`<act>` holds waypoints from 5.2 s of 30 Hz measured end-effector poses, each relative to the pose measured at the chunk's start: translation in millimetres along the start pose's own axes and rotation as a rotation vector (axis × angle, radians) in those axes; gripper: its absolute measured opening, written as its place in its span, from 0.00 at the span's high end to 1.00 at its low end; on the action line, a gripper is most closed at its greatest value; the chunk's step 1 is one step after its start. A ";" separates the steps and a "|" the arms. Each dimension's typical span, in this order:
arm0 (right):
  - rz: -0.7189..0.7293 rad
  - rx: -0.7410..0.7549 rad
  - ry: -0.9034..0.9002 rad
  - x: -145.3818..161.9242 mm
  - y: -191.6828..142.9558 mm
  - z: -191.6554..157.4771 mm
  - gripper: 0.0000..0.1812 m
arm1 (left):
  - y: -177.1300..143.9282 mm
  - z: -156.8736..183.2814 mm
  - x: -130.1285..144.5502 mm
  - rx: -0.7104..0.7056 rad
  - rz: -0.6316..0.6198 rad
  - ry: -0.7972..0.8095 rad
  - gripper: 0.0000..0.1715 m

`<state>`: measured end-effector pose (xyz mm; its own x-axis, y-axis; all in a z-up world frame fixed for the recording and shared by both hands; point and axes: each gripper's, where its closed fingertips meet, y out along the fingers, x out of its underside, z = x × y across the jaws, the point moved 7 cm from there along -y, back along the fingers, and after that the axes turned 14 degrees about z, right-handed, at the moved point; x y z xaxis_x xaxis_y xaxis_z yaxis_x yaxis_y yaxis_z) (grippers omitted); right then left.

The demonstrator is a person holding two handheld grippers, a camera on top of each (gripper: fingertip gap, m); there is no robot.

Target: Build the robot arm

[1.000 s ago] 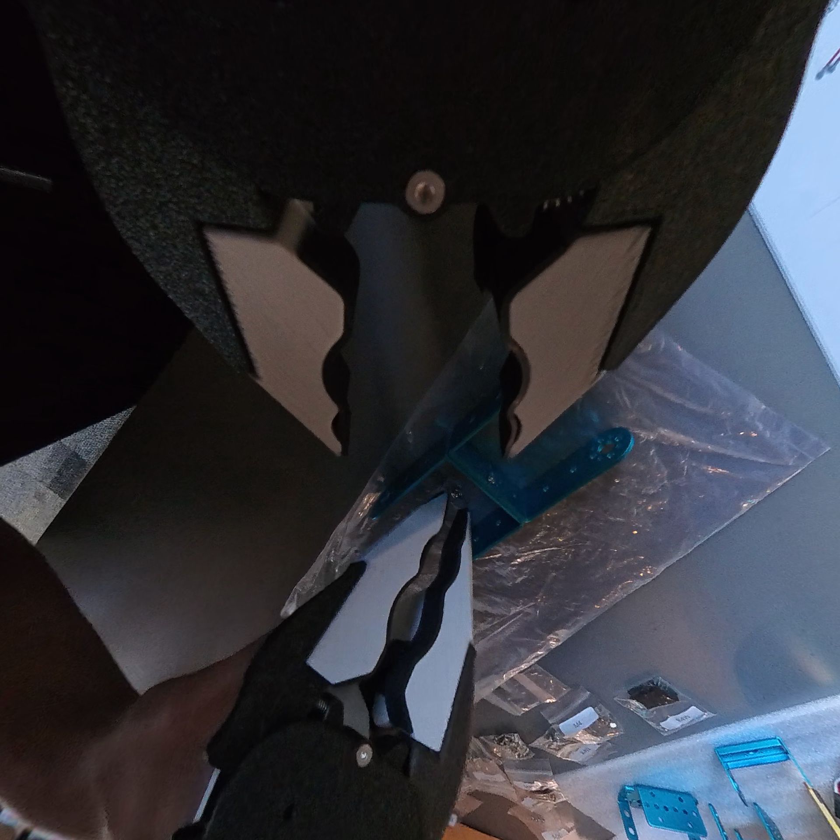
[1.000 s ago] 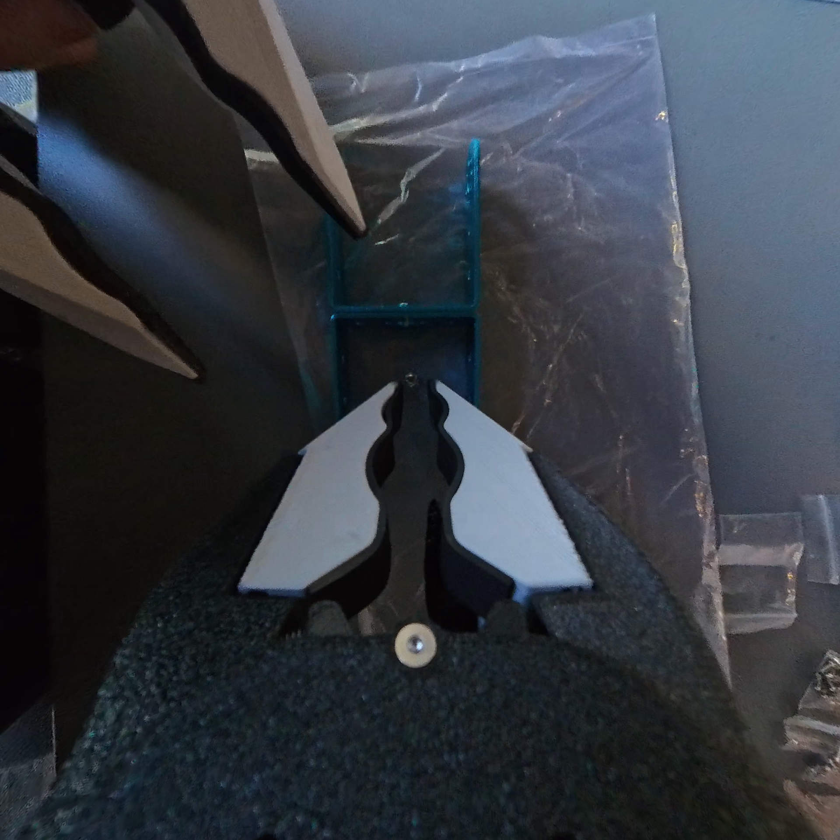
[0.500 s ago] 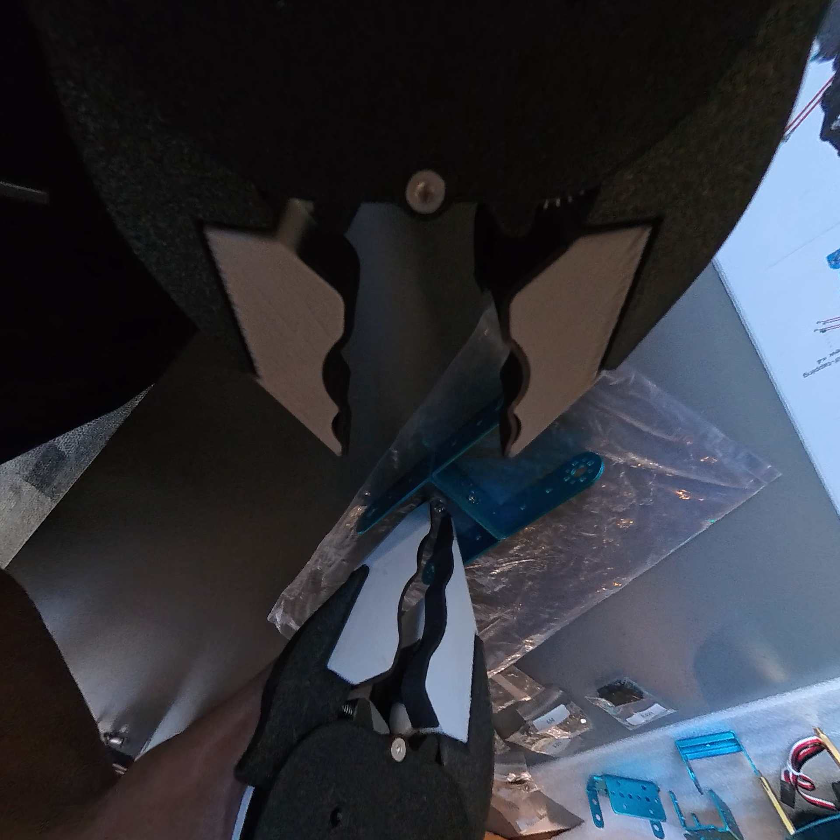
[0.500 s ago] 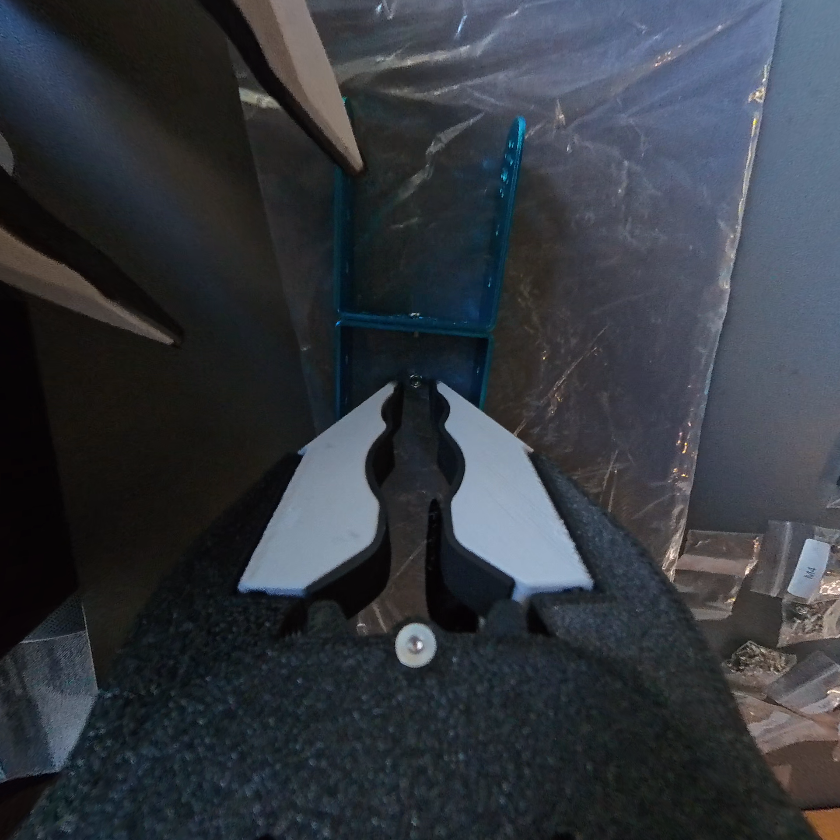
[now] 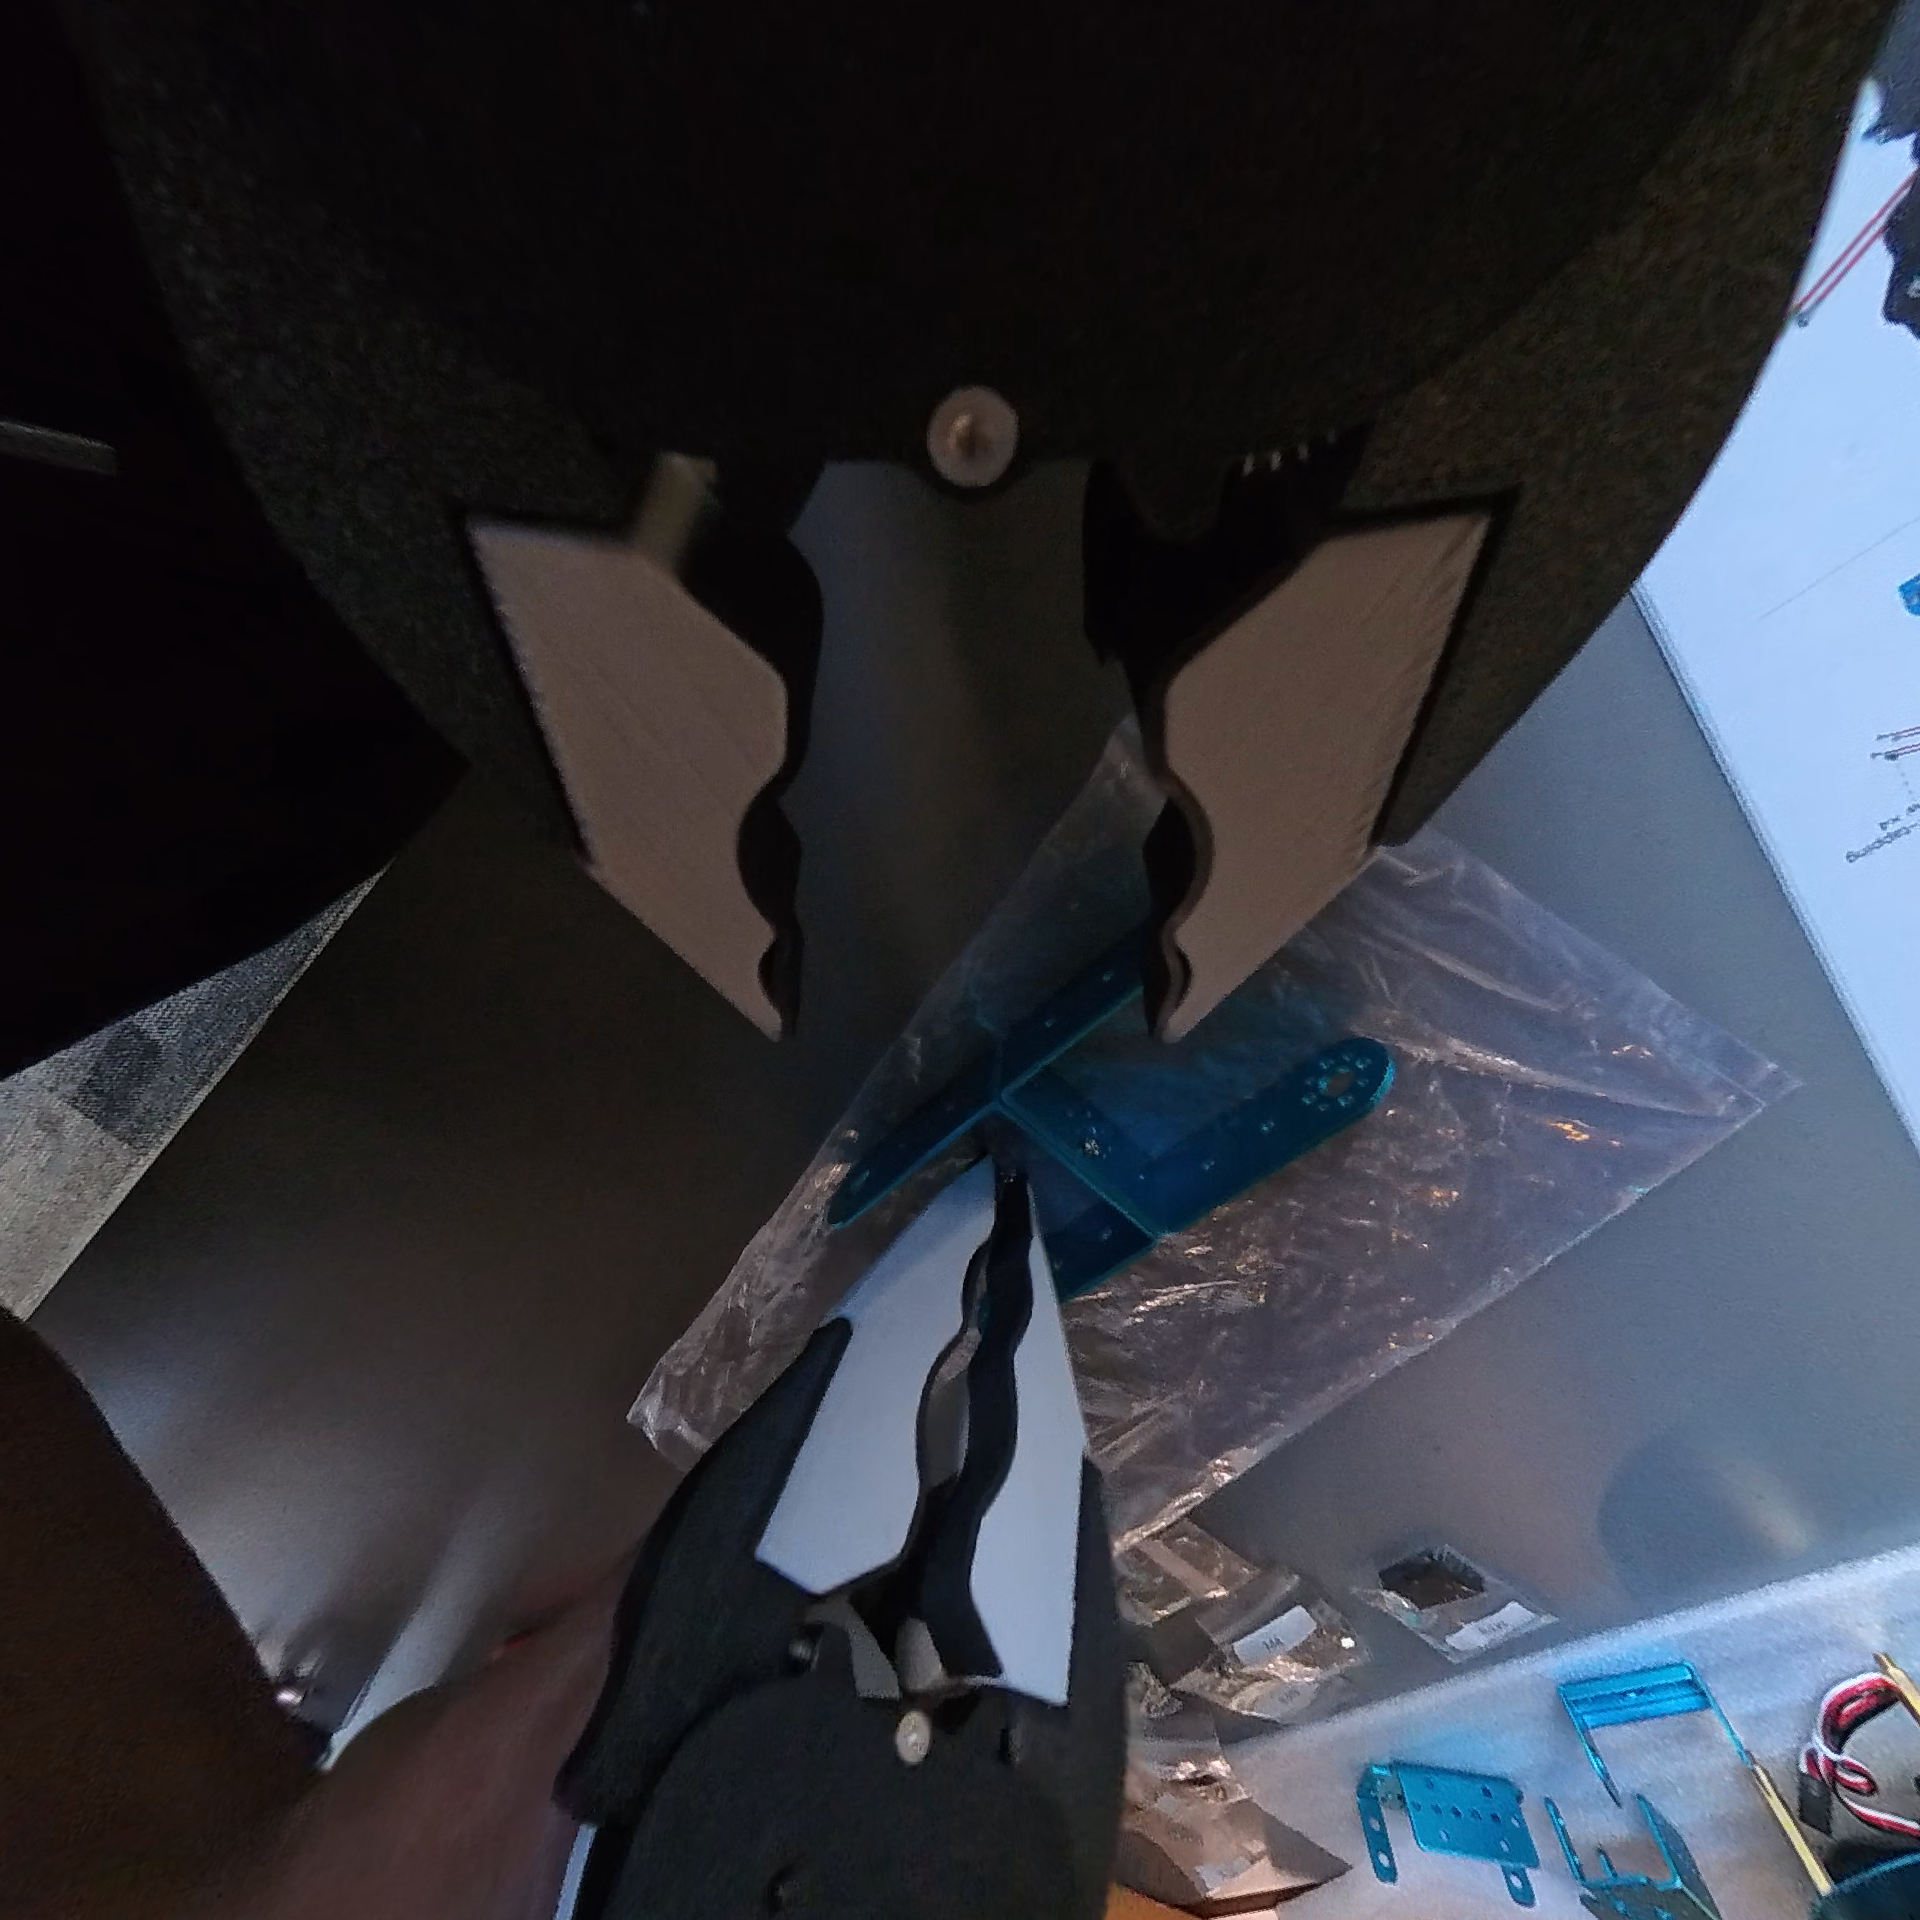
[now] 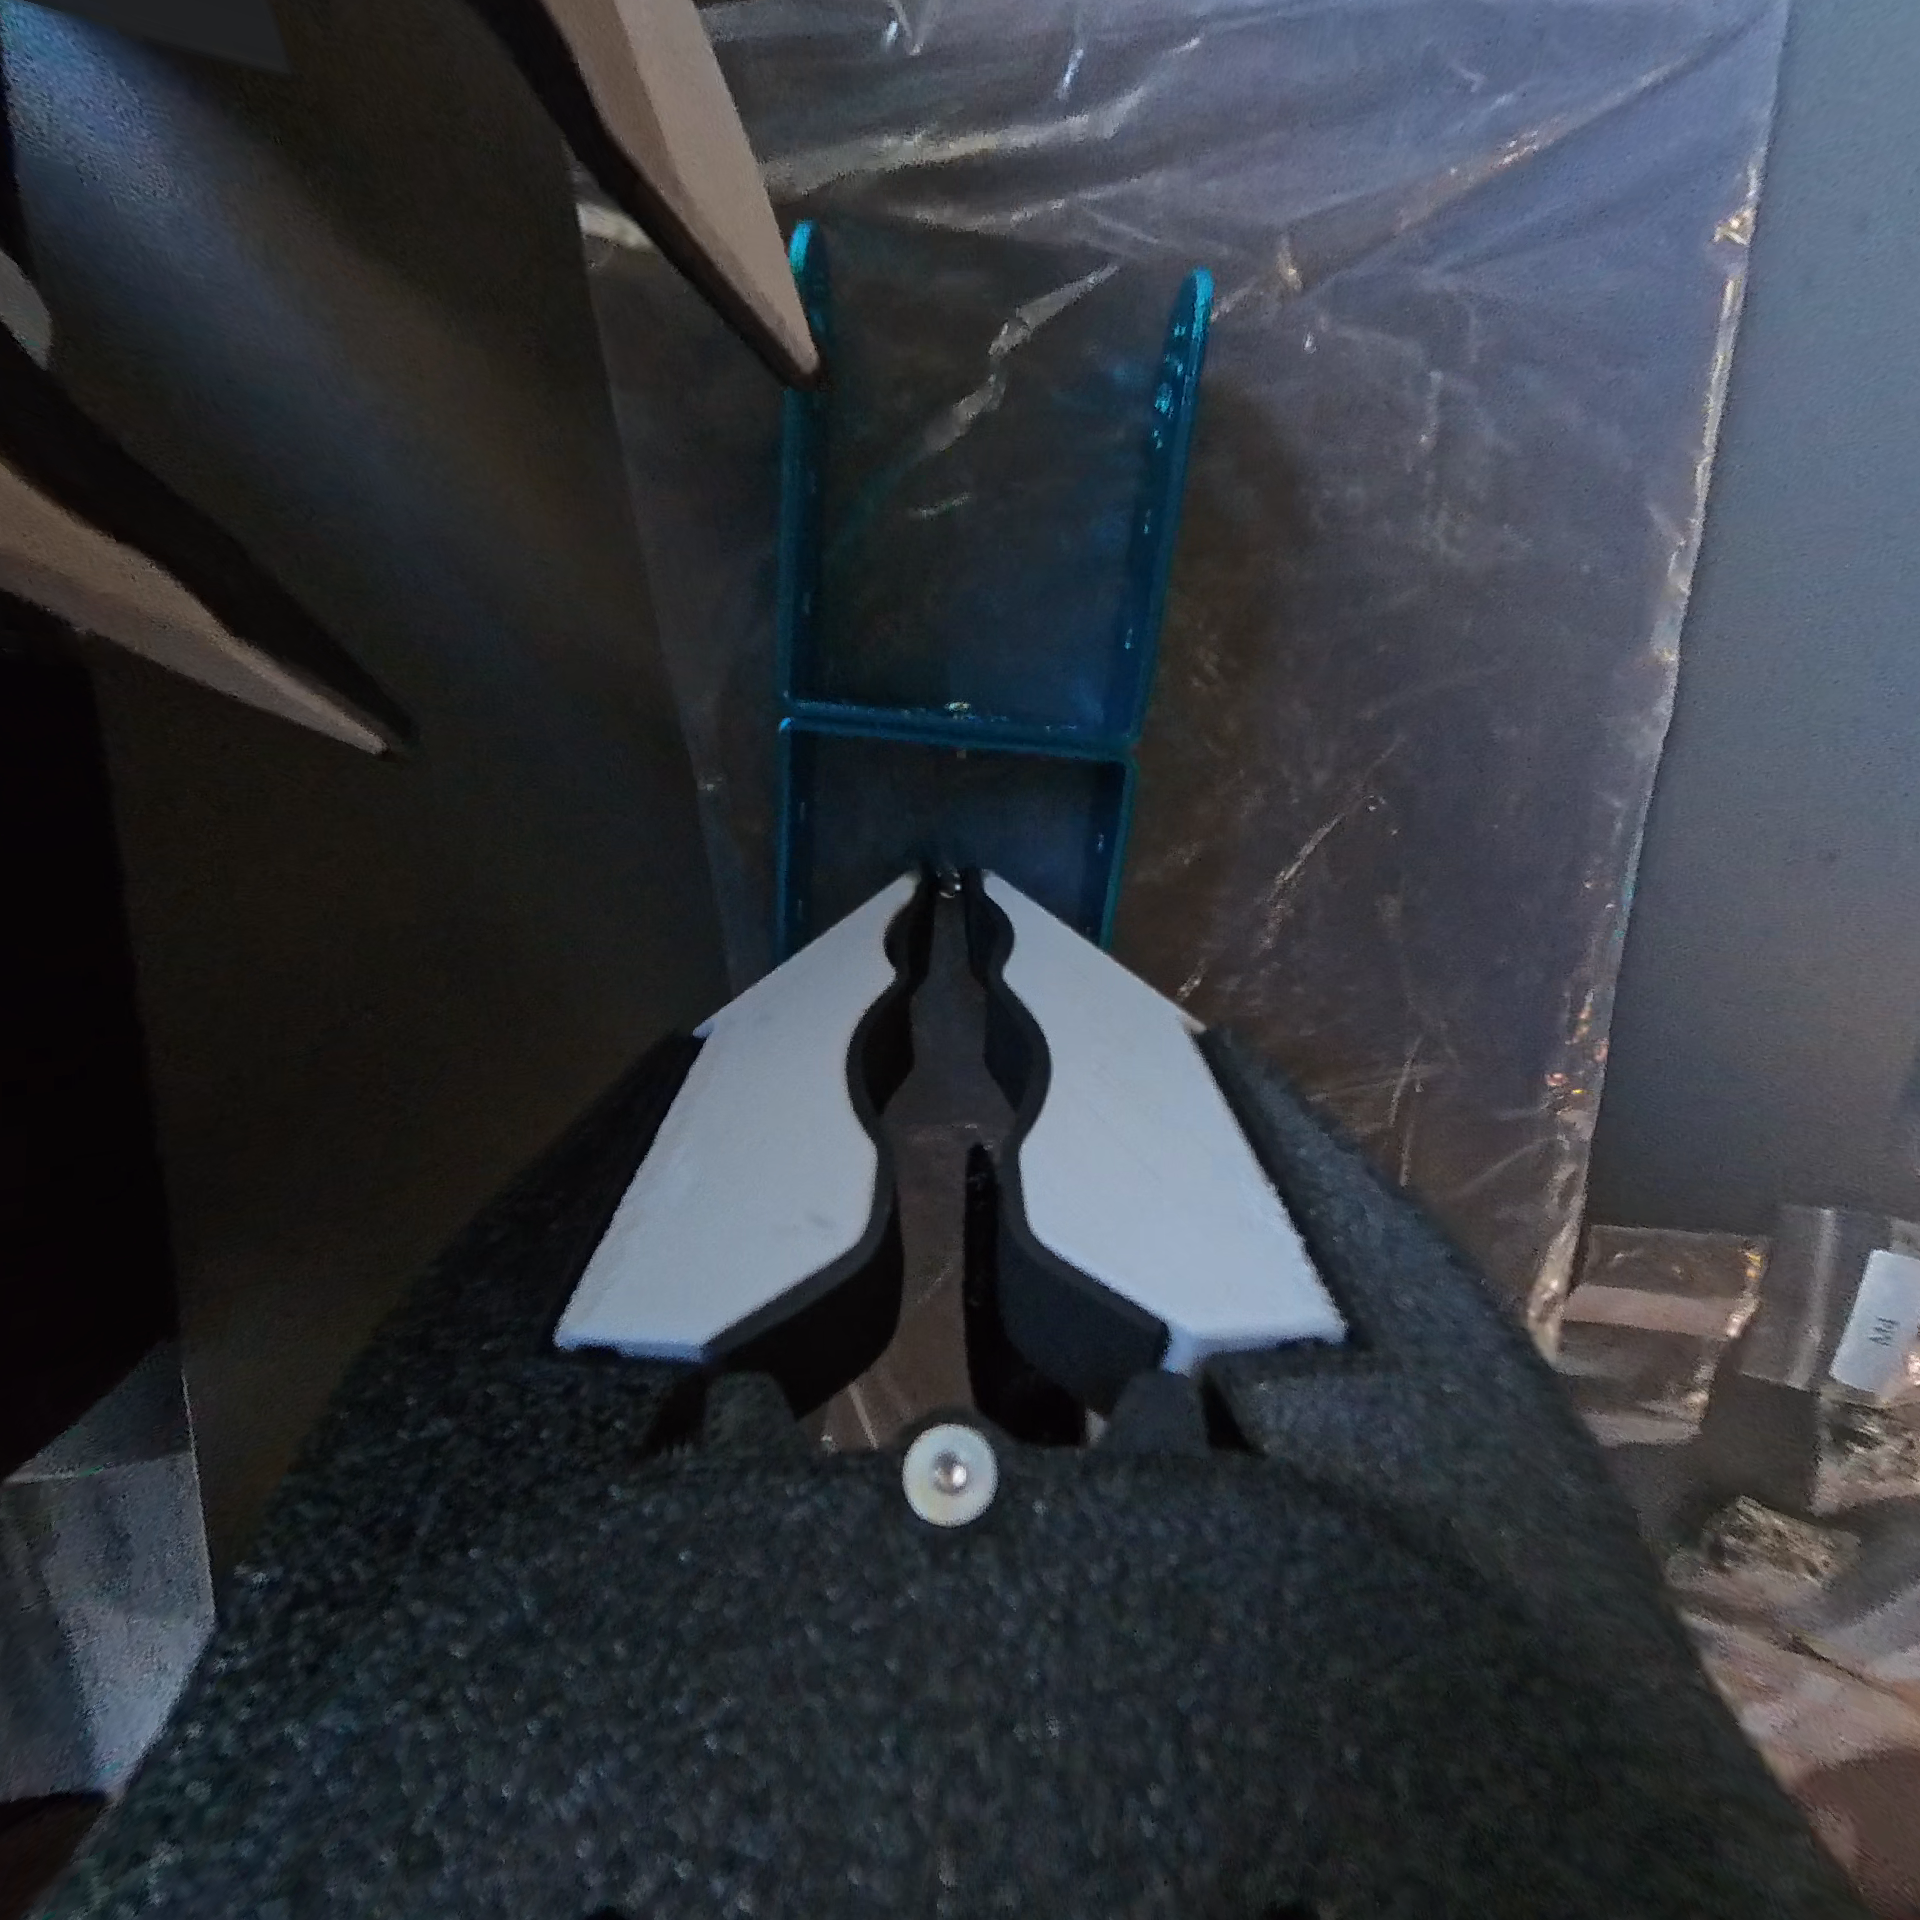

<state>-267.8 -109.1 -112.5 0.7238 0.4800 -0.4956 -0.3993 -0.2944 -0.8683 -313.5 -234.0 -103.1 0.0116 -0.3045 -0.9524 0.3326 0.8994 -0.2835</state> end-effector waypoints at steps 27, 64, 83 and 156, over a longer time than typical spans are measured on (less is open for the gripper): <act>0.594 0.016 0.153 12.9 -3.7 -1.3 0.97 | 46.3 -5.5 -7.5 0.082 -0.135 -0.215 0.60; 0.608 -0.115 0.352 11.0 2.1 4.7 0.96 | 50.8 -1.2 -1.8 0.038 -0.192 -0.082 0.61; 0.616 -0.010 0.212 8.0 -8.3 -1.4 0.90 | 51.0 -1.2 -1.3 0.032 -0.191 -0.074 0.61; 0.576 0.054 0.072 5.3 -8.4 -8.7 0.91 | 53.5 1.7 0.7 0.011 -0.206 -0.013 0.63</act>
<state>-255.6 -111.2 -107.7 0.4170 0.1966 -0.8874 -0.7671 -0.4475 -0.4596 -294.1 -186.6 -118.8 -0.0452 -0.4856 -0.8730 0.3391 0.8145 -0.4707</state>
